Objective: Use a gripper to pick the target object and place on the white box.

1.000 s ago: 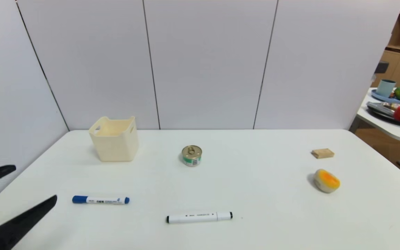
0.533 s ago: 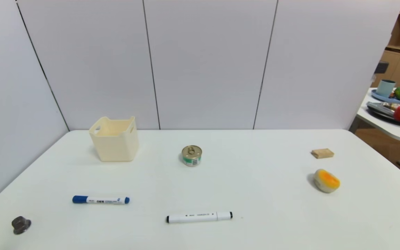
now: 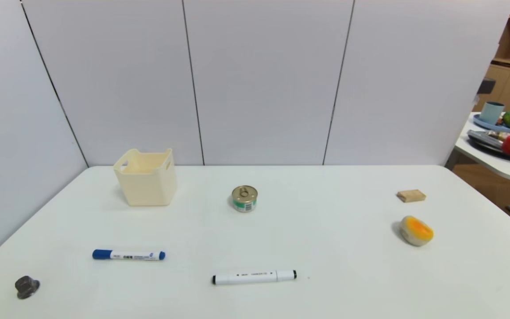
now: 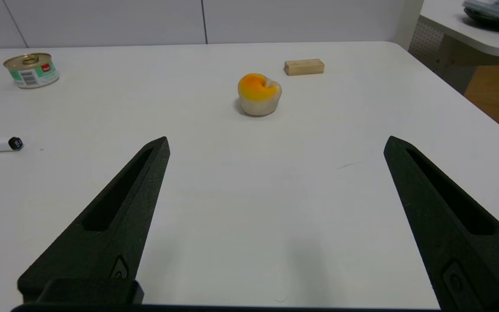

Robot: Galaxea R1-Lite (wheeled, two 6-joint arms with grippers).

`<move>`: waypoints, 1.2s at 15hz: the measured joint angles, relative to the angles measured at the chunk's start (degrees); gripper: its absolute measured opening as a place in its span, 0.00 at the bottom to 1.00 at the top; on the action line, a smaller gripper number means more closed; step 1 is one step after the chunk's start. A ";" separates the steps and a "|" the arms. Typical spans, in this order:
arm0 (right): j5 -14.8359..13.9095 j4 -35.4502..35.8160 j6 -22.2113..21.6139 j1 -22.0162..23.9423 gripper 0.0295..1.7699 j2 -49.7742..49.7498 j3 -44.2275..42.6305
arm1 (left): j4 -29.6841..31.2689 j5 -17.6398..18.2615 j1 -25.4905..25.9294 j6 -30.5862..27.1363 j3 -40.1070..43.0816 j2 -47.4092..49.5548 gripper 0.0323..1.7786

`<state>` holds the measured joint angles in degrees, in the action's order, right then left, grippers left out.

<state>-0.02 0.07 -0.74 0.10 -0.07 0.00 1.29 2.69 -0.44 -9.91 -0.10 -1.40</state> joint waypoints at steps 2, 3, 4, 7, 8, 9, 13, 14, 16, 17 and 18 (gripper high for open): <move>0.02 0.00 0.00 0.00 0.97 0.00 0.00 | -1.48 -0.22 0.00 0.88 0.07 0.94 0.95; 0.02 -0.02 -0.02 0.00 0.97 0.00 0.00 | -1.56 -0.24 0.00 1.90 0.07 1.22 0.95; 0.02 0.00 -0.02 0.00 0.97 0.00 0.00 | -1.62 -0.22 0.00 2.32 0.10 1.35 0.95; 0.02 0.00 -0.02 0.00 0.97 0.00 0.00 | -1.65 -0.30 0.00 4.11 0.10 1.50 0.95; 0.02 0.00 0.00 0.00 0.97 0.00 0.00 | -1.67 -0.44 0.00 5.89 0.10 1.51 0.95; 0.02 0.00 0.00 0.00 0.97 0.00 0.00 | -1.65 -1.12 0.00 8.23 0.10 1.51 0.95; 0.02 -0.02 -0.02 0.00 0.97 0.00 0.00 | -1.48 -3.43 -0.02 11.64 0.10 1.51 0.95; 0.02 -0.02 0.00 0.00 0.97 0.00 0.00 | -1.48 -3.46 -0.02 11.64 0.10 1.51 0.95; 0.02 0.02 0.01 0.00 0.97 0.00 0.00 | -1.48 -3.44 -0.05 11.64 0.10 1.51 0.95; 0.00 0.00 0.00 0.00 0.97 0.00 0.00 | -1.48 -3.44 -0.05 11.64 0.10 1.51 0.95; 0.02 0.00 0.01 0.00 0.97 0.00 0.00 | -1.48 -3.40 -0.02 11.64 0.10 1.51 0.95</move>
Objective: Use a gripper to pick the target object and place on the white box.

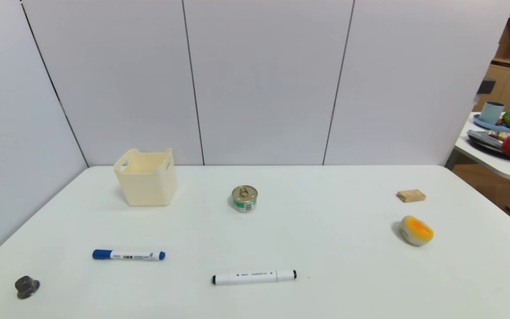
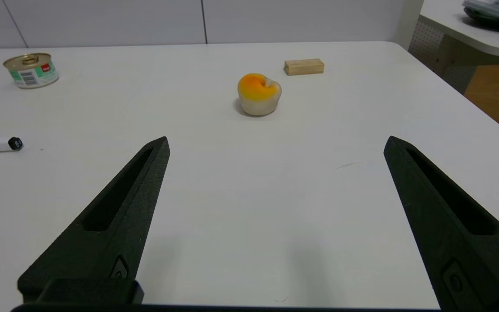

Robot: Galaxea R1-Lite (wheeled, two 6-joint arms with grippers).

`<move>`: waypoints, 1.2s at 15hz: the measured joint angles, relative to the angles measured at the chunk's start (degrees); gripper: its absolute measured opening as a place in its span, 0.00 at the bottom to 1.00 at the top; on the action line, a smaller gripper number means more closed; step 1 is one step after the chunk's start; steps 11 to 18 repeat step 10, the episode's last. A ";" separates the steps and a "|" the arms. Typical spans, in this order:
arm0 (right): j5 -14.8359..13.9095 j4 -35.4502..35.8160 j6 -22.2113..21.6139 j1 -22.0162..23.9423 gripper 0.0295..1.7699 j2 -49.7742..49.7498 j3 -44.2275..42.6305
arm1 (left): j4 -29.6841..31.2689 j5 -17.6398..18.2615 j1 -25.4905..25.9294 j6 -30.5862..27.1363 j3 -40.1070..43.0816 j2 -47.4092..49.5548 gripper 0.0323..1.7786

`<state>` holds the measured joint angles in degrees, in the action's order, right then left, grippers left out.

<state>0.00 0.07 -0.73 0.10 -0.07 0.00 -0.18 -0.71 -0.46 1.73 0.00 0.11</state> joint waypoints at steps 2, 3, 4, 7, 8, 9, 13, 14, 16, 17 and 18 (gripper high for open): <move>-0.02 0.00 -0.11 0.00 0.97 0.00 0.00 | 0.02 -0.02 0.02 0.00 0.00 0.00 0.95; -0.02 0.02 -0.34 0.00 0.97 0.00 0.00 | 0.00 -0.02 0.02 0.00 0.00 0.00 0.95; -0.05 0.00 -0.50 0.00 0.97 0.00 0.00 | 0.00 0.00 0.02 0.00 -0.02 0.00 0.95; -0.10 -0.23 -0.32 0.00 0.97 0.00 -0.10 | 0.00 -0.02 0.02 0.02 0.00 0.00 0.95; -0.10 -0.05 -0.37 0.00 0.97 0.00 -0.10 | 0.00 -0.02 0.02 -0.02 0.00 0.00 0.95; -0.10 -0.02 -0.41 0.00 0.97 0.00 -0.07 | 0.00 -0.02 0.02 0.00 0.00 0.00 0.95; -0.10 0.00 -0.41 0.00 0.97 0.00 -0.05 | 0.00 0.00 0.02 0.00 0.00 0.00 0.95; -0.10 0.00 -0.41 0.00 0.97 0.00 -0.05 | 0.00 0.00 0.02 0.00 0.00 0.00 0.95; -0.10 0.00 -0.41 0.00 0.97 0.00 -0.05 | 0.00 0.00 0.02 0.00 0.00 0.00 0.95; -0.10 0.00 -0.41 0.00 0.97 0.00 -0.05 | 0.00 0.00 0.02 0.00 0.00 0.00 0.95; -0.10 0.00 -0.41 0.00 0.97 0.00 -0.05 | 0.00 0.00 0.02 0.00 0.00 0.00 0.95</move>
